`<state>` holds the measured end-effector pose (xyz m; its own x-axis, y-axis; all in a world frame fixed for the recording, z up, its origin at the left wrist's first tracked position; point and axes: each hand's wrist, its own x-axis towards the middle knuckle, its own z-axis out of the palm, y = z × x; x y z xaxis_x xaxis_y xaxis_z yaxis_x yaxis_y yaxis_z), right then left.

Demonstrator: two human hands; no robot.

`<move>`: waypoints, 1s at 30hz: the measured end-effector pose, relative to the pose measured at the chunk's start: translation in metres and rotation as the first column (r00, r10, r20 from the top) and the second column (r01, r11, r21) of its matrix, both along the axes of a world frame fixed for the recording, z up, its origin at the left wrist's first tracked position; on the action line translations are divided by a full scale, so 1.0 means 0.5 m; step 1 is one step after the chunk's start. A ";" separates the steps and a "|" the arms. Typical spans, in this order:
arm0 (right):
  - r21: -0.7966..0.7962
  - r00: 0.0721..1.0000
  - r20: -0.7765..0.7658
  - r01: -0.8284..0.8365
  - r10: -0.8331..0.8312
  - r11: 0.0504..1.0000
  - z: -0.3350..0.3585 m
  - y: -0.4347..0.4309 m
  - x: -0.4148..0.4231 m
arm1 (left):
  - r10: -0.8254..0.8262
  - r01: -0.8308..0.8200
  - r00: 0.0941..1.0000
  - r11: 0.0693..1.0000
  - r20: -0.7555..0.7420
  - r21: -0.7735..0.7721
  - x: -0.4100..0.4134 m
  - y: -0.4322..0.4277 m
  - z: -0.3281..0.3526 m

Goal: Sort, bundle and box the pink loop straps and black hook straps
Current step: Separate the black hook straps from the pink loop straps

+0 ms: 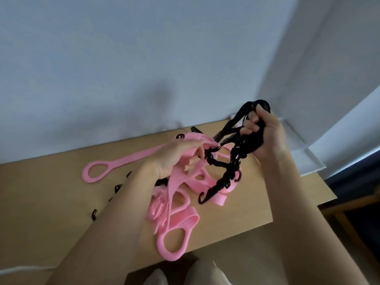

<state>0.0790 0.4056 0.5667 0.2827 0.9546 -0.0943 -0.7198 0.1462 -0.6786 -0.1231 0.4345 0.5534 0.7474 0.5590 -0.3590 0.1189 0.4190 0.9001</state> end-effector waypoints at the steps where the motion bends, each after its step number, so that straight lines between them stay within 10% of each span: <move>1: 0.012 1.000 -0.013 0.015 -0.015 1.000 0.004 0.002 0.012 | 0.005 -0.004 0.998 1.000 -0.057 0.017 0.014 0.002 -0.010; 6: 0.000 1.000 -0.018 0.001 -0.001 1.000 -0.020 -0.001 0.039 | 0.140 0.097 0.728 0.948 -0.671 0.303 0.091 0.001 -0.139; 18: -0.101 0.996 0.030 -0.086 0.090 0.991 -0.075 -0.033 0.101 | 0.456 0.182 0.568 0.742 -0.685 0.645 0.154 -0.001 -0.201; 21: -0.106 0.988 0.059 -0.133 0.140 0.985 -0.080 -0.038 0.109 | 0.527 0.058 0.689 0.643 -0.497 0.764 0.200 0.008 -0.179; 25: -0.081 0.971 0.096 -0.213 0.220 0.974 -0.086 -0.051 0.123 | 0.417 -0.171 0.709 0.884 -0.569 0.435 0.255 0.048 -0.198; 30: -0.069 0.937 0.113 -0.326 0.332 0.943 -0.099 -0.062 0.132 | 0.382 -0.430 0.762 0.902 -0.522 0.033 0.298 0.079 -0.235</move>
